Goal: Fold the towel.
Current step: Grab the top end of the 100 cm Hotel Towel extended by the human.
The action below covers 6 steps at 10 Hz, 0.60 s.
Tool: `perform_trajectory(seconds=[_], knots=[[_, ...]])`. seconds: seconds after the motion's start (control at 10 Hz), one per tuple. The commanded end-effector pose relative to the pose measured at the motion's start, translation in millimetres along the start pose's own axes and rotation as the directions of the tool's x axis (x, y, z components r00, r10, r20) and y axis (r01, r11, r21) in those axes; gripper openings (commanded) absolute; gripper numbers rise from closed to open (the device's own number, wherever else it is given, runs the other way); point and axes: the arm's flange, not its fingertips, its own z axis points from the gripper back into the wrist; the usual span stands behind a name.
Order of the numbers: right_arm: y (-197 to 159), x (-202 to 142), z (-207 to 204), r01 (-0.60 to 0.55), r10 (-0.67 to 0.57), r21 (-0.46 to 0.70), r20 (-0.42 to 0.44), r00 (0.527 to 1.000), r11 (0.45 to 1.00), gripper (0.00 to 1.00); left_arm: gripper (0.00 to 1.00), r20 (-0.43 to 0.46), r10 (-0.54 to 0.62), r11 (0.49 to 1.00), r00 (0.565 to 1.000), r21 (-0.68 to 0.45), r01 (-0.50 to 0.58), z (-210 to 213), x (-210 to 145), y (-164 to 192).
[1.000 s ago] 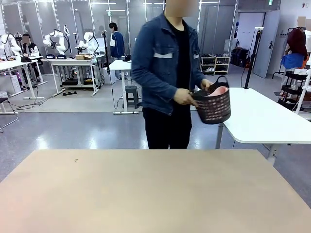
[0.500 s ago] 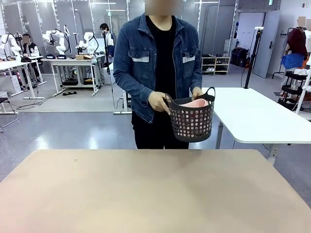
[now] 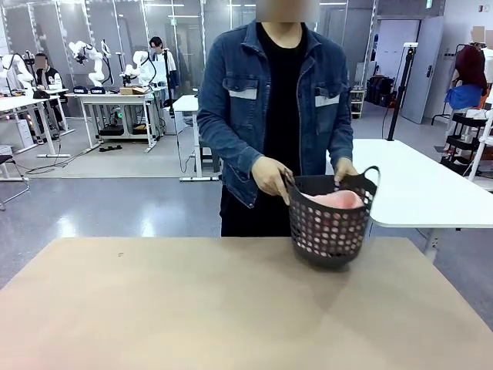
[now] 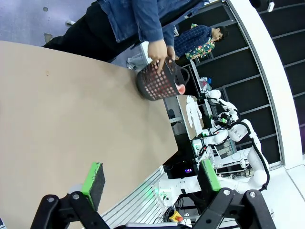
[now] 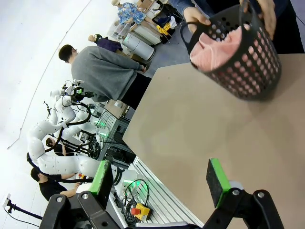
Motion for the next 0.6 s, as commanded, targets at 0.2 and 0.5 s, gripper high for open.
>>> perform_trajectory(seconds=[0.2, 0.5], knots=[[-0.7, 1.5, 0.6, -0.02, 0.02, 0.012, 0.006, 1.0, 1.0, 1.0, 1.0, 0.002, -0.009, 1.0, 1.0, -0.021, 0.009, 0.3, 0.8, -0.2], [-0.7, 1.5, 0.6, -0.02, 0.02, 0.012, 0.006, 1.0, 1.0, 1.0, 1.0, 0.002, -0.009, 1.0, 1.0, -0.021, 0.009, 0.3, 0.8, -0.2]])
